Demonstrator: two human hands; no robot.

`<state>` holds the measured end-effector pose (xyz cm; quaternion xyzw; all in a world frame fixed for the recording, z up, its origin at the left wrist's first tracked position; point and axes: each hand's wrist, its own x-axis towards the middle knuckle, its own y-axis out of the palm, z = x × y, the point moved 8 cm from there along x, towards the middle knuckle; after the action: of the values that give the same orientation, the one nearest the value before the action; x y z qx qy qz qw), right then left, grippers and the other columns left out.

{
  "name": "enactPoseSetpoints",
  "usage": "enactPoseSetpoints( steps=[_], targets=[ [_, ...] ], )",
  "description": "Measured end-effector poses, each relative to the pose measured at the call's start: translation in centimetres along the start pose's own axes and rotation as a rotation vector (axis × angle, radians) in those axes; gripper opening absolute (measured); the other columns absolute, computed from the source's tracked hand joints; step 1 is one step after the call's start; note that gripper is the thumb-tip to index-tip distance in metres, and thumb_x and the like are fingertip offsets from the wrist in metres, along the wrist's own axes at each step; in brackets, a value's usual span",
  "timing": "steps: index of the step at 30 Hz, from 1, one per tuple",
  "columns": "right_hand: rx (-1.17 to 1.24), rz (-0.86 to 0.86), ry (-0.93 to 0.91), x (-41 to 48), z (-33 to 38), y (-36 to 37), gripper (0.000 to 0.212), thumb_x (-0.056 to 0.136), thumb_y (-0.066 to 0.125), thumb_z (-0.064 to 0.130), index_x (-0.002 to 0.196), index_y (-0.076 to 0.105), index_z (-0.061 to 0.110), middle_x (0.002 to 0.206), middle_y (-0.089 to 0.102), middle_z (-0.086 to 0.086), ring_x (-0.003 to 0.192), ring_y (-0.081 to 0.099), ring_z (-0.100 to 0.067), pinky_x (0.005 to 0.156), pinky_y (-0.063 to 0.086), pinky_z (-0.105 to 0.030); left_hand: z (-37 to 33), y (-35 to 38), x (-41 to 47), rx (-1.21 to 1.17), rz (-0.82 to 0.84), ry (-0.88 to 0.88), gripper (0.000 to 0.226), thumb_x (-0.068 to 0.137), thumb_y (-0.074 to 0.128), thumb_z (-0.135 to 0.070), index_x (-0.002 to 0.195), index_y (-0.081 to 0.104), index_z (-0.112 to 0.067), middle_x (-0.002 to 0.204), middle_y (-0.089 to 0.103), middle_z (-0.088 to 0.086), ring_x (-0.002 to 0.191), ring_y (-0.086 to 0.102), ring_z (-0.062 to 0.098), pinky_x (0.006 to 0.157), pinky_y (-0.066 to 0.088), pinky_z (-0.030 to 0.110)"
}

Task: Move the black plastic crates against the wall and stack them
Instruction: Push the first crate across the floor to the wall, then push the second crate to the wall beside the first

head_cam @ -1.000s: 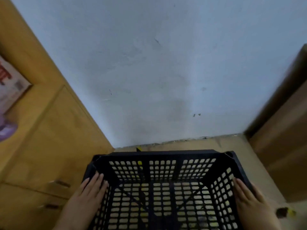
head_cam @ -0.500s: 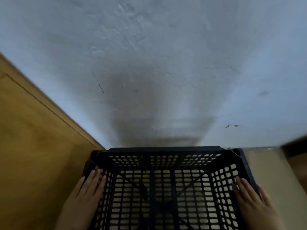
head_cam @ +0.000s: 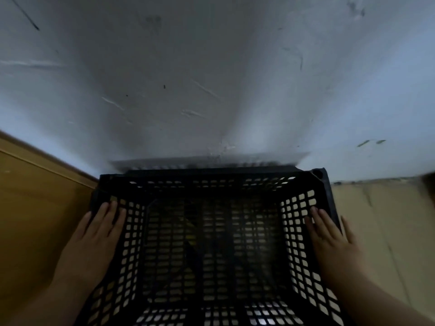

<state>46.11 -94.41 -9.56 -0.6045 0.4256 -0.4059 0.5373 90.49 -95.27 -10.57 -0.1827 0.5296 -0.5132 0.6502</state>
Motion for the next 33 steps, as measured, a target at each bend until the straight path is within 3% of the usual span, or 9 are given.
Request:
enactPoseSetpoints(
  steps=[3,6,9,12,15,18,23,26,33],
  targets=[
    [0.030,0.041,0.020,0.4,0.7,1.1,0.062,0.067,0.025,0.015,0.114,0.059,-0.007,0.158,-0.001,-0.011,0.146,-0.007,-0.017,0.115,-0.001,-0.045,0.4,-0.9,0.5,0.045,0.019,-0.112,0.094,0.088,0.044,-0.041,0.136,-0.033,-0.016,0.139,-0.042,0.018,0.128,-0.042,0.028,0.081,-0.046,0.043],
    [0.045,0.122,0.081,0.9,0.7,1.5,0.056,0.068,0.038,0.019,0.109,0.064,-0.007,0.133,0.050,-0.026,0.145,-0.008,-0.015,0.116,-0.004,-0.043,0.0,-0.7,0.7,0.009,0.086,-0.104,0.086,0.092,0.037,-0.033,0.128,-0.041,-0.019,0.136,-0.045,0.018,0.126,-0.041,0.026,0.074,-0.045,0.043],
    [0.041,0.158,0.105,1.1,0.7,0.8,0.058,0.061,0.060,0.022,0.112,0.063,-0.005,0.127,0.056,-0.024,0.145,-0.008,-0.016,0.117,-0.005,-0.043,-0.4,-1.7,0.4,0.044,0.057,-0.103,0.075,0.095,0.028,-0.030,0.130,-0.038,-0.022,0.136,-0.044,0.019,0.127,-0.039,0.027,0.078,-0.043,0.044],
    [0.089,0.159,0.195,1.0,0.5,-2.1,0.062,0.068,0.029,0.019,0.117,0.061,-0.003,0.131,0.053,-0.023,0.145,-0.009,-0.017,0.115,-0.003,-0.044,-1.0,-4.7,0.1,-0.084,-0.073,-0.065,0.075,0.091,0.036,-0.033,0.141,-0.020,-0.022,0.142,-0.034,0.018,0.135,-0.028,0.025,0.085,-0.044,0.042],
    [0.118,0.166,0.282,-0.6,0.2,-6.7,0.066,0.065,0.028,0.020,0.120,0.059,-0.001,0.131,0.054,-0.021,0.145,-0.010,-0.018,0.114,0.001,-0.046,-2.6,-9.2,-0.9,-0.191,-0.160,0.121,0.095,0.043,0.083,-0.028,0.130,0.052,-0.004,0.143,0.030,0.025,0.140,0.020,0.033,0.115,-0.018,0.039],
    [0.184,0.250,0.431,-3.7,-1.2,-12.8,0.063,0.066,0.034,0.021,0.123,0.056,0.004,0.130,0.057,-0.018,0.144,-0.013,-0.015,0.114,-0.003,-0.044,-5.9,-17.5,-2.9,-0.181,-0.370,0.246,0.072,0.046,0.063,-0.020,0.116,0.063,0.001,0.130,0.054,0.024,0.146,-0.002,0.028,0.116,-0.006,0.039],
    [0.050,0.216,0.704,-12.3,-6.1,-25.7,0.070,0.078,0.009,0.016,0.147,0.005,0.025,0.152,-0.011,-0.004,0.135,-0.024,-0.005,0.086,-0.046,-0.039,-15.8,-30.9,-8.8,-0.273,-0.557,0.512,0.089,0.030,0.074,-0.022,0.116,0.064,-0.002,0.153,0.025,0.018,0.146,-0.009,0.022,0.117,-0.007,0.038],
    [0.090,0.454,0.927,-21.2,-9.5,-29.3,0.060,0.091,0.009,0.017,0.145,-0.018,0.021,0.135,-0.039,0.004,0.139,-0.030,-0.017,0.070,-0.047,-0.037,-23.2,-38.0,-14.0,-0.287,-0.618,0.657,0.086,0.039,0.076,-0.022,0.121,0.059,-0.002,0.134,0.052,0.022,0.146,-0.010,0.021,0.117,-0.005,0.039],
    [0.079,0.324,1.345,-43.7,-18.3,-37.3,0.066,0.094,0.021,0.018,0.140,-0.026,0.018,0.136,-0.041,0.002,0.134,-0.034,-0.018,0.076,-0.047,-0.040,-43.9,-48.5,-29.2,-0.186,-0.766,0.980,0.066,0.066,0.037,-0.021,0.128,0.046,-0.003,0.140,0.044,0.022,0.138,0.027,0.036,0.118,-0.007,0.041]
  ],
)
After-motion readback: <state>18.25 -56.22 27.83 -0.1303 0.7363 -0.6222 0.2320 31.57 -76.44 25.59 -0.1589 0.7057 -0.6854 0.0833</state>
